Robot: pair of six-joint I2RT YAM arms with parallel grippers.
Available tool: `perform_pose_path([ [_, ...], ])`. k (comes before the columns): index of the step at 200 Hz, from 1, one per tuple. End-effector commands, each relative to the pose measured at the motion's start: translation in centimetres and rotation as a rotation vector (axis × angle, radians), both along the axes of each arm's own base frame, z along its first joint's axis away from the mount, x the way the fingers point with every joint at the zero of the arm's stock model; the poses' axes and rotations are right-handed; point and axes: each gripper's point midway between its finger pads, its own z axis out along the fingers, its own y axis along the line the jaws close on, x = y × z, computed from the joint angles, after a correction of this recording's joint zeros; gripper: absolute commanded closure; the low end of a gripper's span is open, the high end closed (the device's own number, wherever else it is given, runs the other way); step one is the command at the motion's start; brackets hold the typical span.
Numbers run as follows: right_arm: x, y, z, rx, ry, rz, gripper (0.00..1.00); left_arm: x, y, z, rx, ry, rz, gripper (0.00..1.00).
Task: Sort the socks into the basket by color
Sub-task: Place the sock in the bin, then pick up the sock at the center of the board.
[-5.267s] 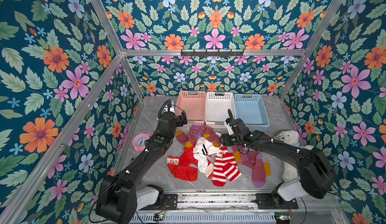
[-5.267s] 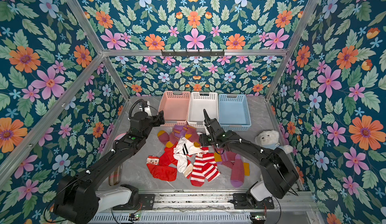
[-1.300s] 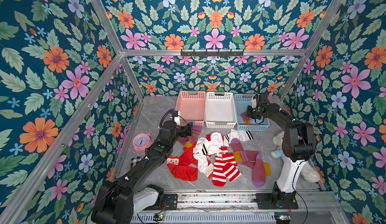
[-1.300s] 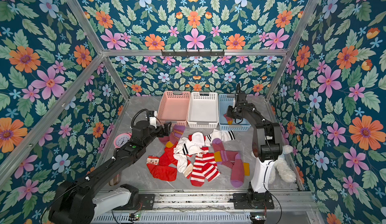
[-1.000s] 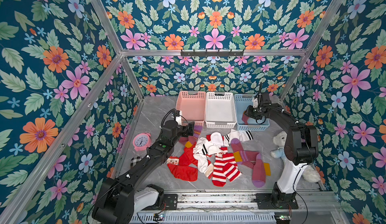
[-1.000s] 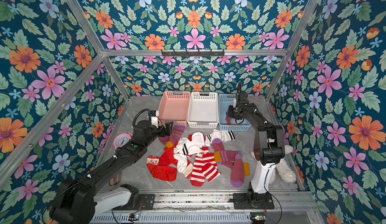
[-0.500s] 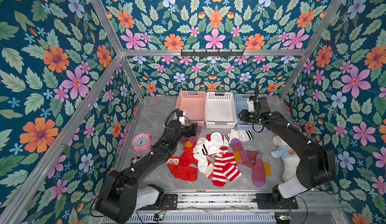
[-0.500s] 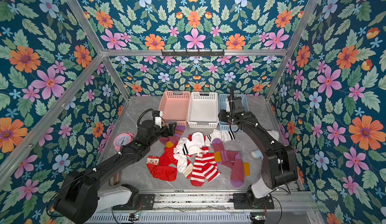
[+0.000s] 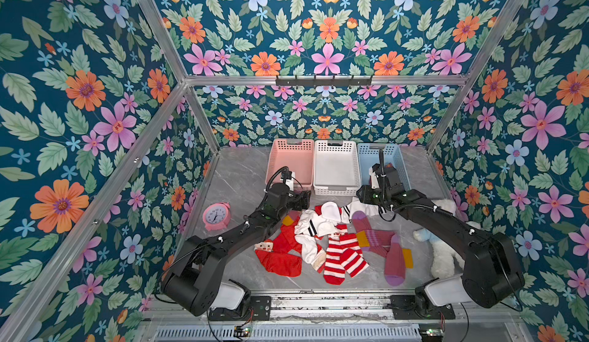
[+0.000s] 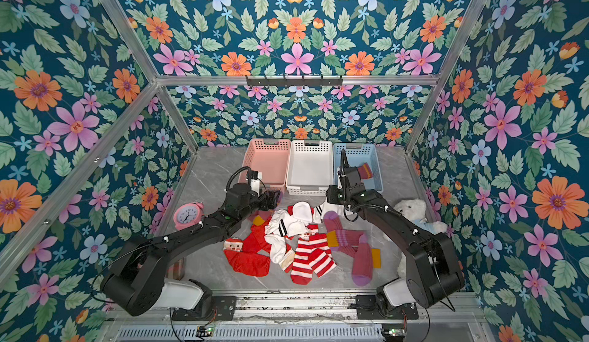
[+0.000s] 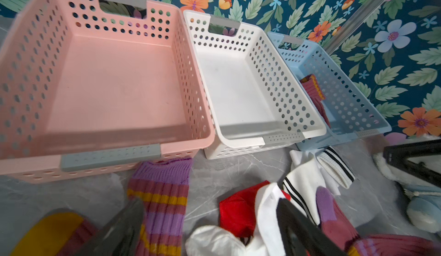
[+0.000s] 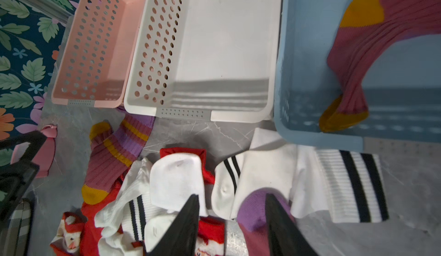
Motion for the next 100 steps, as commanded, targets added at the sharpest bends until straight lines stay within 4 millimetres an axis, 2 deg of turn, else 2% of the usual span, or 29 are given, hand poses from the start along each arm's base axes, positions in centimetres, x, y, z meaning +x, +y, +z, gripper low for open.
perform_pose_path([
  [1,0.2,0.6,0.0,0.035,-0.01,-0.015,0.53,0.0,-1.7,-0.2,-0.02,0.003,-0.025,0.13],
  [28,-0.4,0.5,-0.9,0.03,0.011,-0.02,0.53,-0.7,-3.3,-2.0,0.002,0.041,-0.052,0.16],
  [57,-0.6,0.0,-0.9,0.018,0.004,-0.034,0.54,-1.1,-4.6,-4.0,-0.001,0.097,-0.069,0.17],
  [100,-0.9,-0.3,-0.8,0.007,0.003,-0.041,0.54,-1.0,-6.3,-5.5,-0.004,0.148,-0.105,0.25],
])
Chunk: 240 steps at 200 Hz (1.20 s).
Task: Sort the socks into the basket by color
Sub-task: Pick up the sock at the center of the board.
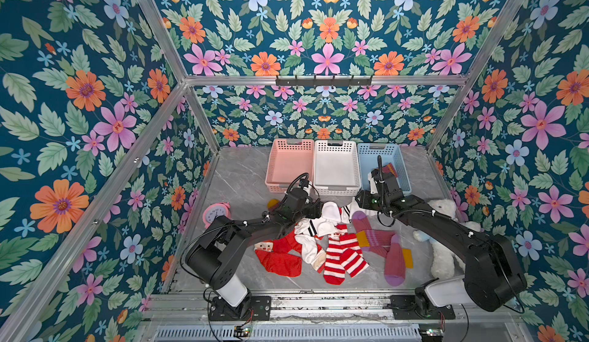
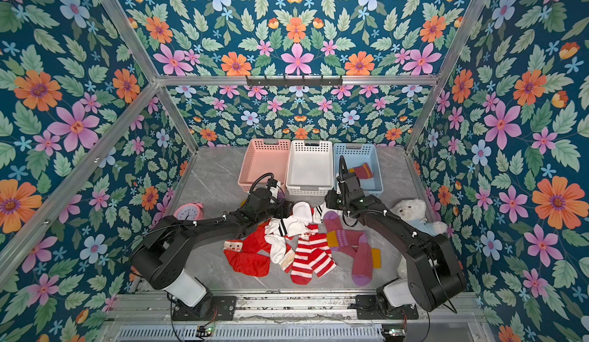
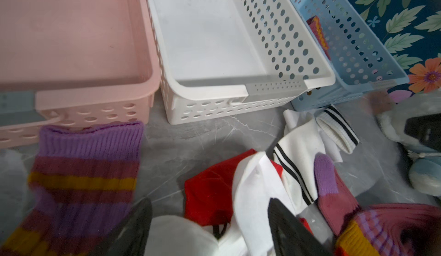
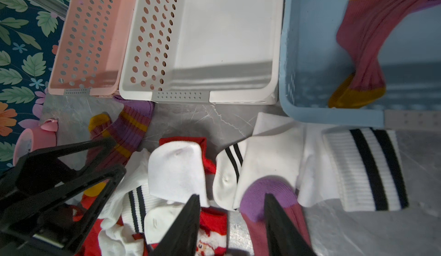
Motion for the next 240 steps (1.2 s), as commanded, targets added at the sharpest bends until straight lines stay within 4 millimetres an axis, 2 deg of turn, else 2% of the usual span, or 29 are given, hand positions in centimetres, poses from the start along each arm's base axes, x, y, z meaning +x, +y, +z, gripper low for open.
perform_pose_path([
  [1,0.1,-0.3,0.2,-0.003,-0.007,-0.022,0.54,0.4,-1.2,0.4,-0.043,0.007,-0.014,0.25],
  [52,-0.1,-0.6,-0.2,-0.014,-0.001,-0.032,0.54,0.5,-2.3,-1.1,-0.023,0.061,-0.039,0.33],
  [160,-0.2,-0.8,-0.3,-0.018,-0.006,-0.036,0.55,-0.3,-4.2,-2.6,-0.02,0.123,-0.115,0.51],
  [172,-0.3,-0.8,-0.5,-0.016,-0.003,-0.038,0.55,-0.4,-4.6,-2.5,-0.023,0.125,-0.126,0.56],
  [188,-0.3,-0.8,-0.6,-0.013,-0.005,-0.042,0.56,-0.4,-4.8,-2.4,-0.025,0.123,-0.135,0.67],
  [215,-0.3,-0.9,-0.5,-0.012,-0.007,-0.043,0.56,-0.6,-5.2,-2.0,-0.024,0.114,-0.152,0.99],
  [240,-0.4,-0.9,-0.4,-0.007,-0.013,-0.047,0.56,-0.9,-5.3,-1.4,-0.027,0.104,-0.172,1.0],
])
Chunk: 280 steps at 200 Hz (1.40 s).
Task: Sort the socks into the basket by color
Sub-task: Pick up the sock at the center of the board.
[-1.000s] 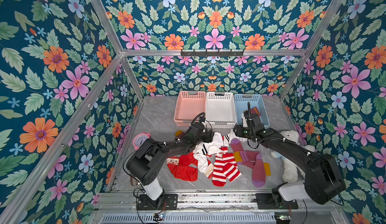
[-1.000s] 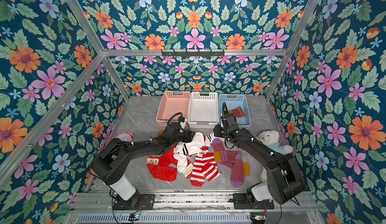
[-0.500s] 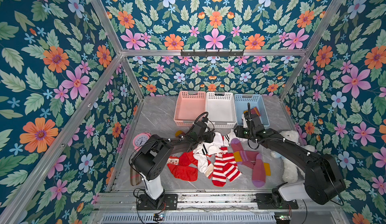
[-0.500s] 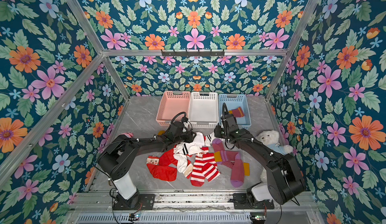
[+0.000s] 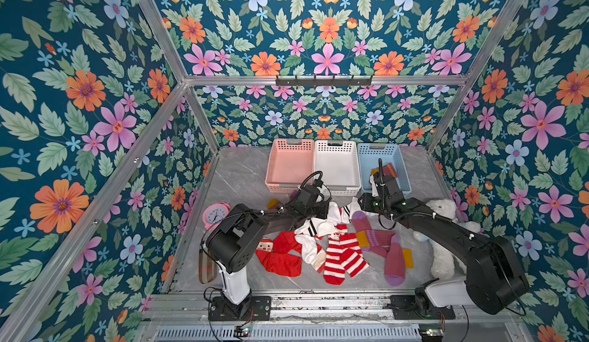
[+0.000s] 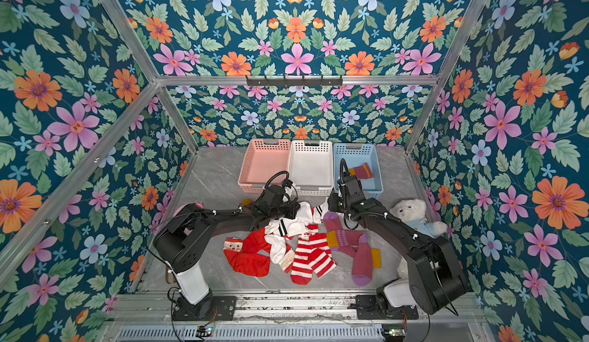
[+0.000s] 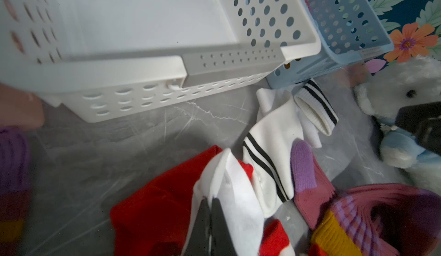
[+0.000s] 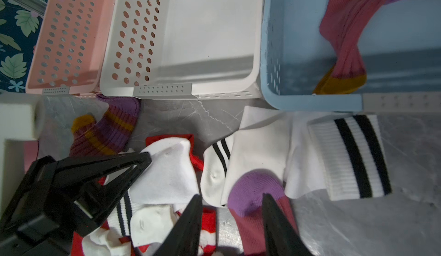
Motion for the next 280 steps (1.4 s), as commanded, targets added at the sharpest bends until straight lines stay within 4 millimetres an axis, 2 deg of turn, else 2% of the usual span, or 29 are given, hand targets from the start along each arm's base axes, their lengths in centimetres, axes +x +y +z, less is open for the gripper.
perform_pose_path([
  [1,0.2,0.0,0.6,0.018,-0.022,-0.016,0.56,-0.3,-0.3,0.8,-0.004,-0.015,-0.027,1.0],
  [34,0.0,-0.2,0.8,0.018,-0.035,-0.024,0.56,-0.9,-0.3,3.2,-0.03,-0.064,-0.052,1.0],
  [153,-0.6,-1.2,1.6,-0.011,-0.061,-0.039,0.56,-2.0,0.5,20.3,-0.184,-0.369,-0.094,1.0],
  [208,-1.3,-2.0,1.6,-0.027,-0.069,-0.055,0.56,-2.7,0.9,24.8,-0.255,-0.464,-0.099,1.0],
  [280,-2.4,-3.4,2.1,-0.066,-0.094,-0.077,0.56,-0.9,0.1,29.5,-0.23,-0.586,-0.098,1.0],
])
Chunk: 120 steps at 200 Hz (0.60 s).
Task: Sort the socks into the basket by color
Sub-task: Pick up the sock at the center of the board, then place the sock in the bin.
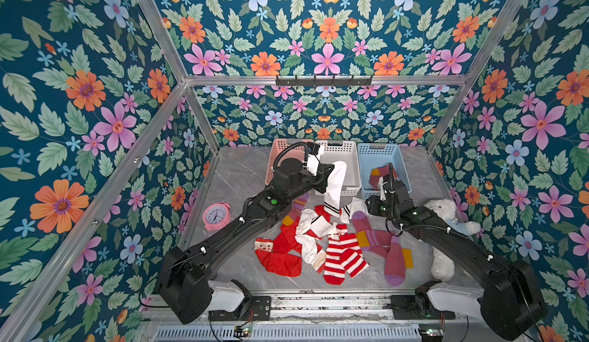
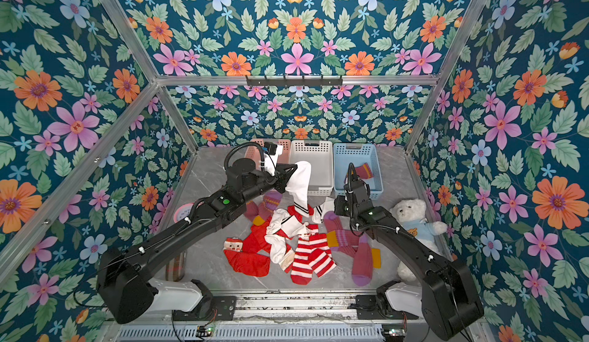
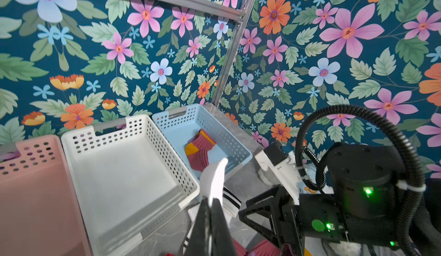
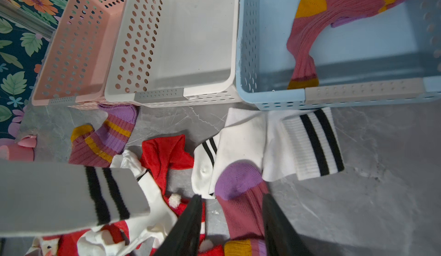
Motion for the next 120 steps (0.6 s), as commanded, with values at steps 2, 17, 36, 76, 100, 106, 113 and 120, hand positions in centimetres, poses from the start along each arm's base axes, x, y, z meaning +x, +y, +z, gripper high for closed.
perform_pose_path([
  [2,-0.5,-0.9,0.0,-0.035,-0.006,-0.018,0.56,0.9,-0.2,1.5,0.015,-0.058,0.018,1.0],
  [17,-0.8,-1.1,0.2,-0.037,-0.012,-0.022,0.56,1.5,-0.5,2.3,0.019,-0.076,0.024,1.0],
  [36,-1.3,-1.5,0.3,-0.043,-0.016,-0.029,0.56,2.2,-1.0,2.9,0.026,-0.093,0.031,1.0],
  [76,-2.2,-2.1,0.2,-0.051,-0.015,-0.033,0.55,4.1,-1.7,3.7,0.041,-0.133,0.065,1.0],
  [100,-2.6,-2.5,0.1,-0.065,-0.012,-0.038,0.55,5.5,-2.0,3.4,0.048,-0.145,0.084,1.0],
  [106,-2.8,-2.6,0.1,-0.068,-0.013,-0.04,0.55,6.0,-2.1,3.1,0.054,-0.143,0.091,1.0],
  [113,-2.9,-2.7,0.1,-0.07,-0.012,-0.043,0.55,6.4,-2.2,3.0,0.058,-0.143,0.096,1.0],
  [120,-3.0,-2.8,0.1,-0.071,-0.012,-0.042,0.55,6.9,-2.3,2.9,0.06,-0.143,0.102,1.0],
])
